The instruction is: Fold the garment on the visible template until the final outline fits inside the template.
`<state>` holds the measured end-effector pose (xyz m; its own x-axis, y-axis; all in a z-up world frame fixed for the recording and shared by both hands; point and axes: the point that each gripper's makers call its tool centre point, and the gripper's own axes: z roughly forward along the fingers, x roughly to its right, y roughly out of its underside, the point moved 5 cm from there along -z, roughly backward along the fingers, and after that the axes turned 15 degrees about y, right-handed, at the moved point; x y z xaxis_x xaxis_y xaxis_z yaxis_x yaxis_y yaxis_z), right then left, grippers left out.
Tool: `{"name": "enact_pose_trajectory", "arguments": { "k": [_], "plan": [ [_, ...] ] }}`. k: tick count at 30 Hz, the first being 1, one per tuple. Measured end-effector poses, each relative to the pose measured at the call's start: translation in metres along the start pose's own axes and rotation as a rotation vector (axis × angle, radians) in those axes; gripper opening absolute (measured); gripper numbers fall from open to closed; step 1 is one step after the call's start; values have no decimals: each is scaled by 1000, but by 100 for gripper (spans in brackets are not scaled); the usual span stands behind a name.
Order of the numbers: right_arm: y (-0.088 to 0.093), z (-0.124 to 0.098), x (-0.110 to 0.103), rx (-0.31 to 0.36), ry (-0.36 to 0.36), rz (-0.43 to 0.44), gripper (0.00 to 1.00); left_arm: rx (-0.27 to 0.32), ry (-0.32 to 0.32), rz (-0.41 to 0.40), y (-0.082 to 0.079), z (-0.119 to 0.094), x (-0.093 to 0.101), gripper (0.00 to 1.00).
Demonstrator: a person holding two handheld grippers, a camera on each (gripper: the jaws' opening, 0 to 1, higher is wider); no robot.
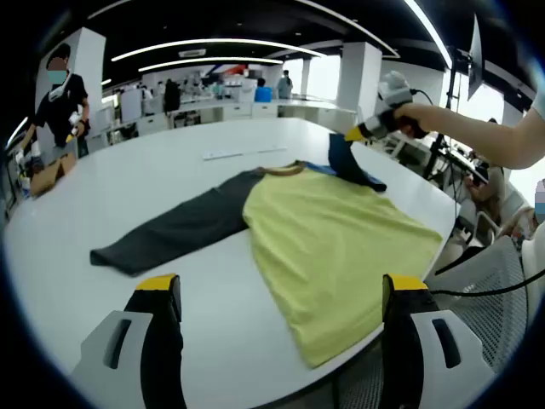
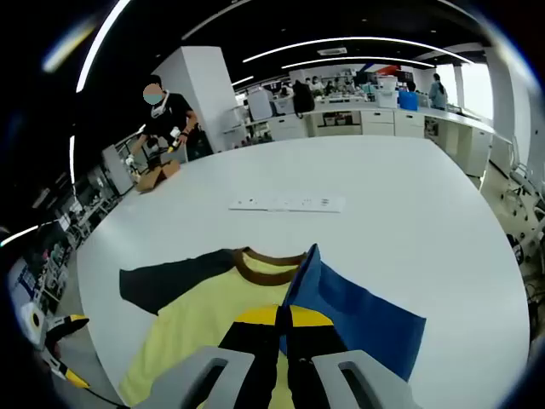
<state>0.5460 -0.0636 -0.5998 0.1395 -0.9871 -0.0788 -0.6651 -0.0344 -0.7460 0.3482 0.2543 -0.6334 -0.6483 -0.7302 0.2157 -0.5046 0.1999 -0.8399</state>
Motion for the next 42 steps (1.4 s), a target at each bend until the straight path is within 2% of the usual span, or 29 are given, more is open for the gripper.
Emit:
{"name": "enact_pose_trajectory", "arguments": {
  "k": [6, 28, 39, 42],
  "plan": [
    [-3, 3, -14, -1, -20, -15, 0, 2, -1, 0, 0, 0, -2, 94],
    [5, 16, -61, -38, -97, -119, 0, -8, 3, -16, 5, 6, -4, 94],
    [3, 16, -85, -35, -135, -146, 0, -10, -5, -22, 7, 4, -6, 94],
    [-5, 28, -84, -34, -144, -155, 0, -10, -6, -23, 8, 4, -6, 94]
  ]
}}
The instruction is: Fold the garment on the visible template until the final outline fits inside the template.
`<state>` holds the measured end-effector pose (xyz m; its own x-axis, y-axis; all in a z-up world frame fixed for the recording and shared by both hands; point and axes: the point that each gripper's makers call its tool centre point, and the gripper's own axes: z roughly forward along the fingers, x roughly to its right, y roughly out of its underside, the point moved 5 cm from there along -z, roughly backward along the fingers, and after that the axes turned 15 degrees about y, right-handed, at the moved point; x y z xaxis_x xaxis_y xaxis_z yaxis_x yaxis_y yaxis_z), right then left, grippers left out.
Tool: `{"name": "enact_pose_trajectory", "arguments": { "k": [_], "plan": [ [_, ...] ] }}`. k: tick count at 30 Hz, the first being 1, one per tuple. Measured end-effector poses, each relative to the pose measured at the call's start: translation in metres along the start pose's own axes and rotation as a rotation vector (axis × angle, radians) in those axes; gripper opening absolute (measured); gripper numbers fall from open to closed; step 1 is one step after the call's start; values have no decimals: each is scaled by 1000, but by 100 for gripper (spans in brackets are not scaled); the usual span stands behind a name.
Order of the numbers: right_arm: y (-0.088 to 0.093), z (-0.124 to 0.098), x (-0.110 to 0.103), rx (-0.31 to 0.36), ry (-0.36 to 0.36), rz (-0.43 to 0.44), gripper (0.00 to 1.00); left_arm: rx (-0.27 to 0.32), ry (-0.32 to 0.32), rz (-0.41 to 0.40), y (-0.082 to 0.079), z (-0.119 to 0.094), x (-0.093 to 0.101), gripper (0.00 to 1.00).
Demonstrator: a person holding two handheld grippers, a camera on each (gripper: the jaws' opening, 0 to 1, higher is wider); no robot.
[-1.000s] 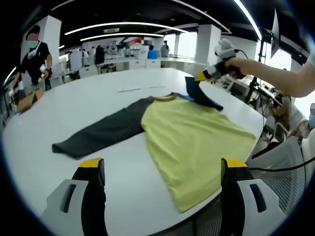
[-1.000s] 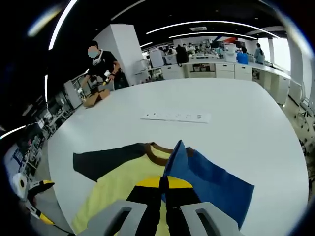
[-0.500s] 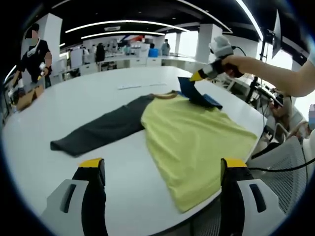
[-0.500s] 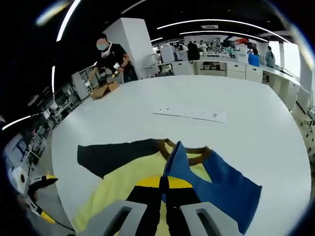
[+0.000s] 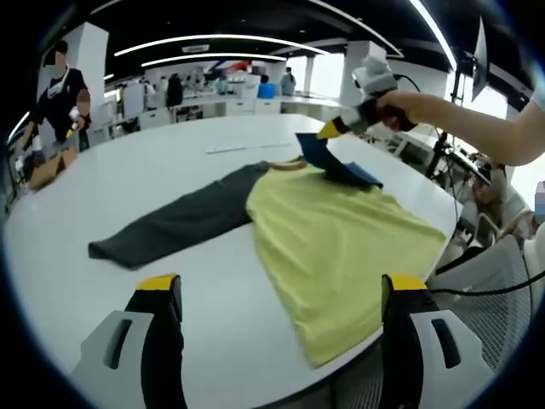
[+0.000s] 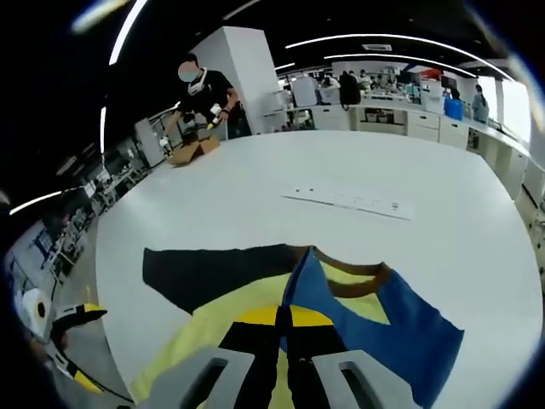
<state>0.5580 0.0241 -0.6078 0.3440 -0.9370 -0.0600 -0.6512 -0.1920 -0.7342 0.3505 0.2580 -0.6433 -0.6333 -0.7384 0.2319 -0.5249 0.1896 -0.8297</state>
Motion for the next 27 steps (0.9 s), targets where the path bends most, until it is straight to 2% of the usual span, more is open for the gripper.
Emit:
{"name": "enact_pose_trajectory", "arguments": {
  "k": [15, 21, 27],
  "plan": [
    [-12, 25, -19, -4, -30, -53, 0, 0, -3, -2, 1, 0, -2, 93],
    [-18, 30, -32, 23, -39, -92, 0, -2, -3, -7, 3, -1, -3, 93],
    [-15, 15, -53, 34, -48, -144, 0, -3, -10, -13, 5, -2, -6, 93]
  ]
}}
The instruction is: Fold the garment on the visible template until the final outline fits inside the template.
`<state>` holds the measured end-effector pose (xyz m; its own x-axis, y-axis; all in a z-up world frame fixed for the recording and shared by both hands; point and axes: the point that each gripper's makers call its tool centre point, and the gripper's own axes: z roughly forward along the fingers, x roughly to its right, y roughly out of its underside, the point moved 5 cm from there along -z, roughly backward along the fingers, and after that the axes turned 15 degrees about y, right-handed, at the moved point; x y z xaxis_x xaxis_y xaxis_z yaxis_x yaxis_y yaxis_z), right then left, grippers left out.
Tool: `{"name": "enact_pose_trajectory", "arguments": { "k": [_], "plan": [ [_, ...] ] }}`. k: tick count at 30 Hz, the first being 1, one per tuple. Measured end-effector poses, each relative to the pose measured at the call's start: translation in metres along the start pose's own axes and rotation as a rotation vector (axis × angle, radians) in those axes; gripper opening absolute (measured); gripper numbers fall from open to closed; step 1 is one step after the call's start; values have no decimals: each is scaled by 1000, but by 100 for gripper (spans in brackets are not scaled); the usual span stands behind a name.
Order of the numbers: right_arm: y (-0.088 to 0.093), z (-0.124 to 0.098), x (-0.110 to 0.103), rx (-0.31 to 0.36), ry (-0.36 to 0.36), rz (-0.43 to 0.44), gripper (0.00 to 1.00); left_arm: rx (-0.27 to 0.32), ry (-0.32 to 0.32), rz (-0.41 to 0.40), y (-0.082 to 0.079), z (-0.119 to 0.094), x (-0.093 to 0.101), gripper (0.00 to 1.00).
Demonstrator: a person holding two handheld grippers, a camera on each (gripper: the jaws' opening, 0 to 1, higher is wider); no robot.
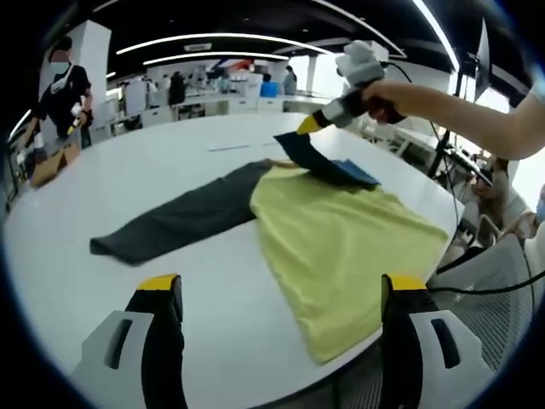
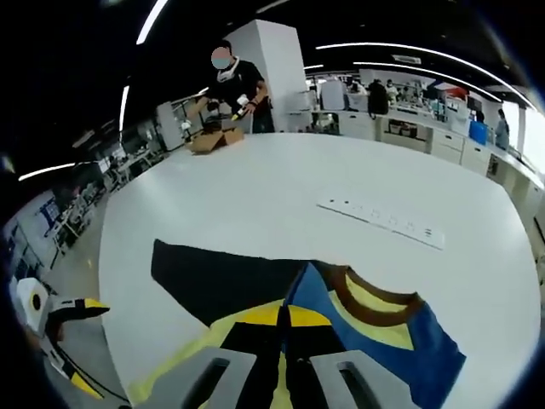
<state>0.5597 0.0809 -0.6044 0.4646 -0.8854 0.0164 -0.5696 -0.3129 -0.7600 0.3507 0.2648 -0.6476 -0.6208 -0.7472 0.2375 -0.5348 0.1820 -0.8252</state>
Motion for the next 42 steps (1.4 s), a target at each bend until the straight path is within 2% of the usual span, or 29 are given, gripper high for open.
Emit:
{"name": "enact_pose_trajectory", "arguments": {
  "k": [9, 13, 18, 19, 24, 33, 42],
  "plan": [
    [-2, 5, -19, 4, -29, -38, 0, -2, -6, -2, 1, 0, -2, 93],
    [6, 5, -33, -5, -44, -56, 0, -7, -7, -6, 2, 0, -3, 93],
    [21, 11, -41, -27, -26, -91, 0, -5, -8, -7, 3, 0, -4, 93],
    [27, 23, -44, -35, -29, -92, 0, -6, -8, -9, 3, -1, -4, 93],
    [40, 39, -57, -57, -51, -129, 0, -9, -13, -17, 6, -2, -6, 93],
    [47, 51, -62, -68, -56, -148, 0, -12, -17, -22, 9, -4, -8, 92],
    [59, 60, -68, -70, -38, -110, 0, -11, -12, -19, 9, -5, -10, 93]
  ]
}}
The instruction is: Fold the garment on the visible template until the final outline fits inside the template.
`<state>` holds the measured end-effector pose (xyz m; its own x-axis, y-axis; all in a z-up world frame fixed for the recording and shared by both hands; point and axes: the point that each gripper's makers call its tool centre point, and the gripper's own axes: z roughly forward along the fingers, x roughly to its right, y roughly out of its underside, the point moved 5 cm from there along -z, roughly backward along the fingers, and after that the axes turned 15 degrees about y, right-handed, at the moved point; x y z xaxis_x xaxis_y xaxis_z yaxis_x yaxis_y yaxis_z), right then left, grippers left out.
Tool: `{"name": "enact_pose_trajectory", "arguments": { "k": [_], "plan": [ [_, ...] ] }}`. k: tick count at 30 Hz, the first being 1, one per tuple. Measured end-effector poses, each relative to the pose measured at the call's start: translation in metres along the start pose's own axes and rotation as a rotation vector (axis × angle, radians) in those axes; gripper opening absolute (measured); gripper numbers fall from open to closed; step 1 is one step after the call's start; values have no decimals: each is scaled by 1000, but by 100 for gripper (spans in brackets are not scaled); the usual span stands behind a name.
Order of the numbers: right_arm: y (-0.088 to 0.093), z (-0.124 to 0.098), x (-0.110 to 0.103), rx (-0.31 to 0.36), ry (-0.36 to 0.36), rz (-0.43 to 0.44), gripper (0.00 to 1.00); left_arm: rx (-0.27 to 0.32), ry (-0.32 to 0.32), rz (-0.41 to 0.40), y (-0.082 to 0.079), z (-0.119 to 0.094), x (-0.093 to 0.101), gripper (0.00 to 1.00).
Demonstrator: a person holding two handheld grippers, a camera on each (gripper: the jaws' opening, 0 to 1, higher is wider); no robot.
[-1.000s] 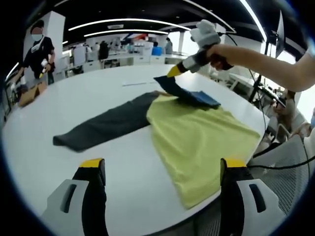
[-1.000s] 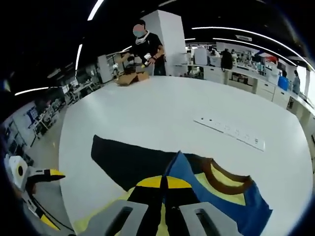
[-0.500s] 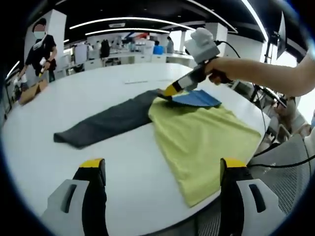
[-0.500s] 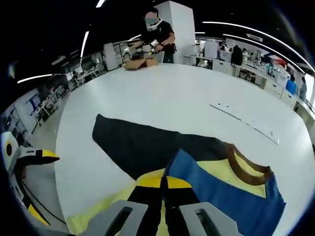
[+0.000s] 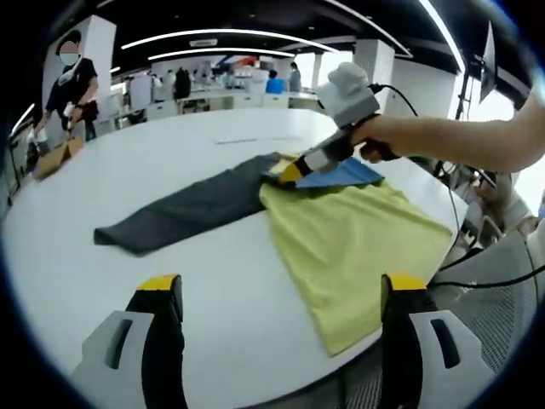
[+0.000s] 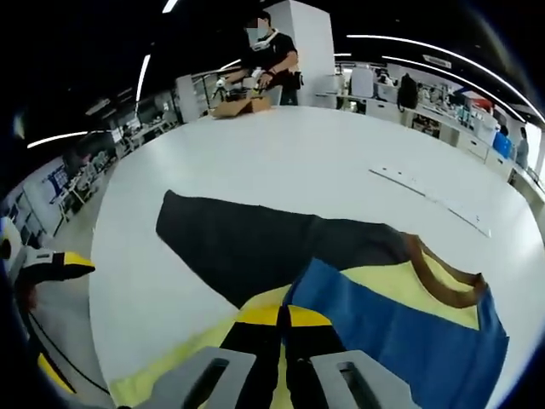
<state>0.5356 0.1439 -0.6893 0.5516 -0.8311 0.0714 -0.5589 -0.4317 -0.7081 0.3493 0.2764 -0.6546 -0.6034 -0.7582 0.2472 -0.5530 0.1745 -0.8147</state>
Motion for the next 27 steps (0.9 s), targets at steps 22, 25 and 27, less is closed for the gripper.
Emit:
{"name": "enact_pose_trajectory", "arguments": {
  "k": [22, 25, 27],
  "plan": [
    [5, -9, -11, 63, -68, 28, 40, 8, -20, 15, -7, -4, -6, 99],
    [2, -15, -6, 80, -66, 33, 53, 9, -24, 17, -9, -5, -7, 99],
    [-1, -19, -3, 103, -54, 31, 63, 11, -23, 22, -11, -6, -8, 99]
  ]
}}
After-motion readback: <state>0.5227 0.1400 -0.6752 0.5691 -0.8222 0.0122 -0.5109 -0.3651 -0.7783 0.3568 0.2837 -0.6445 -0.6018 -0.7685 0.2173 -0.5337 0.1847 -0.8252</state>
